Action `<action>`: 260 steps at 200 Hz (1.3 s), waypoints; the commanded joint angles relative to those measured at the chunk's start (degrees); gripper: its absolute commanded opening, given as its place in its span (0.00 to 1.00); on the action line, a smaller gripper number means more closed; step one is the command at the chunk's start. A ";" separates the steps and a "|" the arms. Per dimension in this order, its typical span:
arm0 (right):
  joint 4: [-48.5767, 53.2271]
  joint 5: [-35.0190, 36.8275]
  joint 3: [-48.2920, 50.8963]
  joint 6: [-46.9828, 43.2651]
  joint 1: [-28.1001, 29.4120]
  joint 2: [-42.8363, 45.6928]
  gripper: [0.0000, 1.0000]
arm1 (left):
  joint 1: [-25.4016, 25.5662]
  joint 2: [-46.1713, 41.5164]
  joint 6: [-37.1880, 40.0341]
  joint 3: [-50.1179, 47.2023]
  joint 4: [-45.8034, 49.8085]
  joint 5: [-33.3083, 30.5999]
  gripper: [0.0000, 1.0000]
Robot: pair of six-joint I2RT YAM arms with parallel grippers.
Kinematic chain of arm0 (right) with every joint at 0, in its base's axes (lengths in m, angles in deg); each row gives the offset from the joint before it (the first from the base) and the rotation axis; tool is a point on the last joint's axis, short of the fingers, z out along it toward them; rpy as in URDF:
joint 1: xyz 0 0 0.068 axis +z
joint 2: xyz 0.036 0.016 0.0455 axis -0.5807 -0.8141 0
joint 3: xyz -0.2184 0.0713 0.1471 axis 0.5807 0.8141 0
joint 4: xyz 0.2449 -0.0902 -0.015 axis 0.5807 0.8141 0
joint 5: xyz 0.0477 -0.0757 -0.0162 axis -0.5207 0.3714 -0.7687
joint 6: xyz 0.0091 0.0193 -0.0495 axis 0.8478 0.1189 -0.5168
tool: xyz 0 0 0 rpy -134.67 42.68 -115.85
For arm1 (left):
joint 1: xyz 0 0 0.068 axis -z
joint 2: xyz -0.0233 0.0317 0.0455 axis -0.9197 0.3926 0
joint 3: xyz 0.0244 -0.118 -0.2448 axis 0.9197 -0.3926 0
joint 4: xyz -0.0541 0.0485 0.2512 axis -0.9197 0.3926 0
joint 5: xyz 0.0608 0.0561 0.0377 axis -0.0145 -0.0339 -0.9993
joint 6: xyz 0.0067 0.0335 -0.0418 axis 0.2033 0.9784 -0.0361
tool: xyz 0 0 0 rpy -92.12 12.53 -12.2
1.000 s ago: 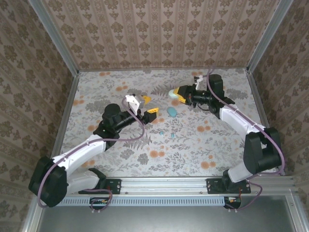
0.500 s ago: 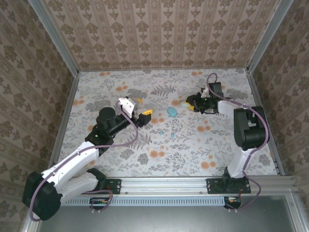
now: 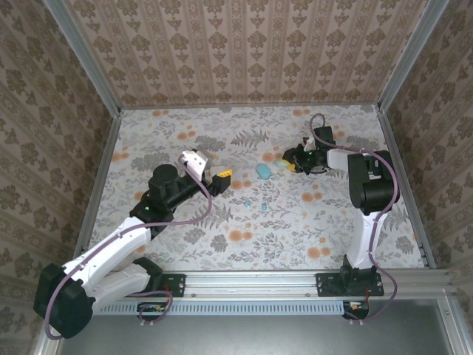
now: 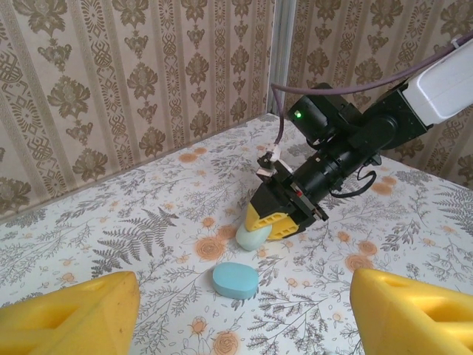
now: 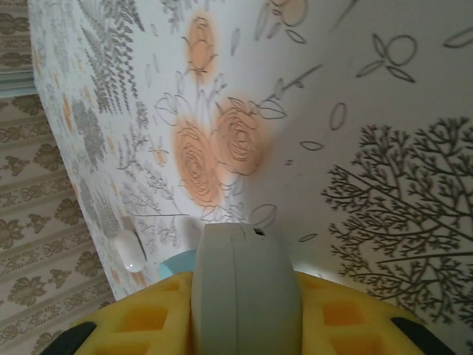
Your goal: Insert wireless bluetooth earbuds into charging case
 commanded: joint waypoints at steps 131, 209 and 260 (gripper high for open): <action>9.01 2.51 -0.75 -9.09 -1.86 1.22 0.43 | -0.26 -0.51 1.23 0.26 0.12 -0.26 0.77; 13.63 8.59 -0.33 -12.38 -2.62 5.69 0.55 | -0.60 0.07 -0.88 0.64 0.05 -0.92 0.79; 17.25 16.24 -0.15 -16.89 -1.29 13.40 0.57 | -2.08 2.29 -5.43 3.00 4.10 -1.39 0.81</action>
